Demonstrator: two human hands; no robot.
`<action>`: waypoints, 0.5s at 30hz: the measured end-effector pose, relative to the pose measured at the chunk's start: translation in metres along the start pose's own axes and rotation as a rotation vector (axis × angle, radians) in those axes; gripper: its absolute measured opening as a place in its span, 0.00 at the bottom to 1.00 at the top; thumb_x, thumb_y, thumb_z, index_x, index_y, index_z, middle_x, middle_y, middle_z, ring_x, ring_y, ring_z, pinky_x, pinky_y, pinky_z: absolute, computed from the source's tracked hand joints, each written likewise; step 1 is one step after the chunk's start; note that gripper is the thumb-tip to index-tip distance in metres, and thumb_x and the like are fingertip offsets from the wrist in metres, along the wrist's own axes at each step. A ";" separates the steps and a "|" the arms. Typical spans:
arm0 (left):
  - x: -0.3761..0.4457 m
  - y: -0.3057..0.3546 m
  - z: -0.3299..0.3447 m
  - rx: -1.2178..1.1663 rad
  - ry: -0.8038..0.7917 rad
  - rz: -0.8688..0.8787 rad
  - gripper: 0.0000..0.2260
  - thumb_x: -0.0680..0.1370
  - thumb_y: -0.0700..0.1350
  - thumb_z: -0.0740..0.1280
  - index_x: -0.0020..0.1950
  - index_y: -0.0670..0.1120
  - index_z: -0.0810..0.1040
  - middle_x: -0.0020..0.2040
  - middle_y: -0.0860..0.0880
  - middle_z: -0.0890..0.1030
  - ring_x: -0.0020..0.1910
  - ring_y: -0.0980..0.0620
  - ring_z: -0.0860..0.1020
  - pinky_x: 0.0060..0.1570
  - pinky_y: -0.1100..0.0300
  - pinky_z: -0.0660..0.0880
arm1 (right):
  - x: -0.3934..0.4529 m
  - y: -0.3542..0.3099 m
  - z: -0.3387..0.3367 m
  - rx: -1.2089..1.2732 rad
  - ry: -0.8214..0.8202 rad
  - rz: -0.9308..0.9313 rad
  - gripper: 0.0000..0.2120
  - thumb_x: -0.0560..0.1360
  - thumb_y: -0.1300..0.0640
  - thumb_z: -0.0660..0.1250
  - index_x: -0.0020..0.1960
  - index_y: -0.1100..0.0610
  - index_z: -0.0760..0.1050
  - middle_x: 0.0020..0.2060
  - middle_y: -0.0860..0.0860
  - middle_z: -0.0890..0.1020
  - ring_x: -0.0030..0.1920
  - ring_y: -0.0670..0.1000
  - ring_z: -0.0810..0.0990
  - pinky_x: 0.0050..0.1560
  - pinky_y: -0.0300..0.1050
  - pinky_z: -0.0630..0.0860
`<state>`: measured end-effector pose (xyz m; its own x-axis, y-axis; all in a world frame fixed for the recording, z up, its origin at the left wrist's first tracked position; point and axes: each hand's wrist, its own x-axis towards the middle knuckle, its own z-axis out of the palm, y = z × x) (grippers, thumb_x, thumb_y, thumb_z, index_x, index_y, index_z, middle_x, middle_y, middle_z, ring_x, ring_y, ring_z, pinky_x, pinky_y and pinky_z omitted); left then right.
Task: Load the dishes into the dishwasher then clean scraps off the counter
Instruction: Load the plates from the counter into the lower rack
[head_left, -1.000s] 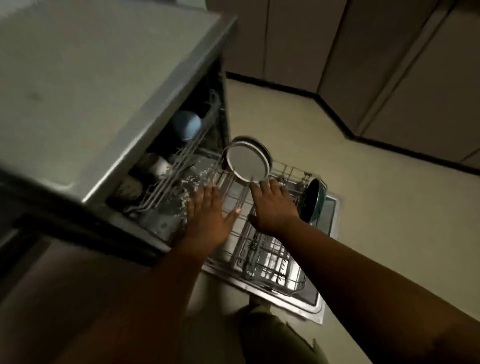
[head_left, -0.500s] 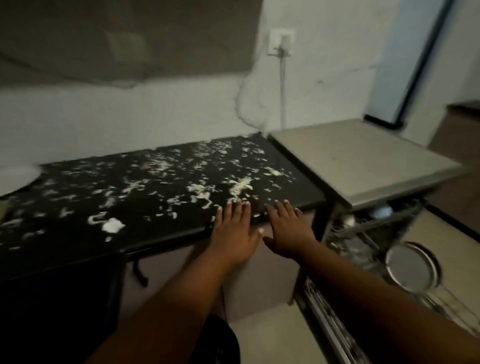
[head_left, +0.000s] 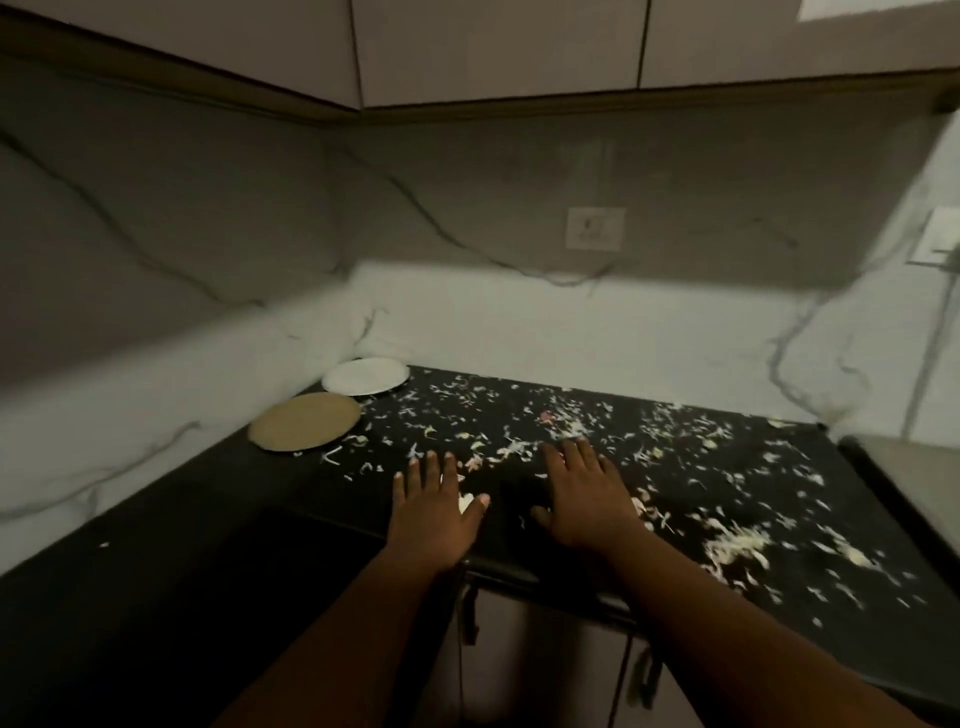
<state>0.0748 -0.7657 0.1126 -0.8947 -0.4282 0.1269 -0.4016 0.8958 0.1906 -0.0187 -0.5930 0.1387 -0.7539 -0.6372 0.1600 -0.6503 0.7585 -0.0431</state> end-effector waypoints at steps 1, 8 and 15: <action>0.003 -0.007 -0.003 0.009 0.005 -0.040 0.35 0.79 0.65 0.47 0.78 0.46 0.43 0.79 0.44 0.46 0.77 0.43 0.42 0.74 0.45 0.41 | 0.011 -0.002 -0.002 0.006 0.010 -0.030 0.41 0.74 0.40 0.63 0.78 0.53 0.45 0.77 0.57 0.49 0.77 0.58 0.46 0.75 0.58 0.48; 0.008 -0.057 0.004 0.099 -0.100 -0.190 0.37 0.78 0.67 0.48 0.78 0.49 0.40 0.78 0.43 0.41 0.76 0.42 0.40 0.72 0.45 0.40 | 0.076 -0.032 0.006 0.064 -0.063 -0.225 0.40 0.75 0.41 0.62 0.78 0.51 0.45 0.78 0.56 0.48 0.77 0.58 0.43 0.74 0.58 0.46; 0.057 -0.129 0.005 -0.075 -0.124 -0.436 0.38 0.77 0.68 0.51 0.78 0.47 0.44 0.78 0.42 0.44 0.77 0.41 0.43 0.74 0.43 0.44 | 0.151 -0.075 0.037 0.077 -0.182 -0.352 0.39 0.75 0.42 0.63 0.78 0.51 0.46 0.78 0.55 0.48 0.77 0.58 0.44 0.75 0.59 0.47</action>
<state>0.0745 -0.9054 0.0907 -0.6639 -0.7415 -0.0971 -0.7346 0.6222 0.2707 -0.0876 -0.7513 0.1299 -0.4835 -0.8754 0.0011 -0.8717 0.4813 -0.0921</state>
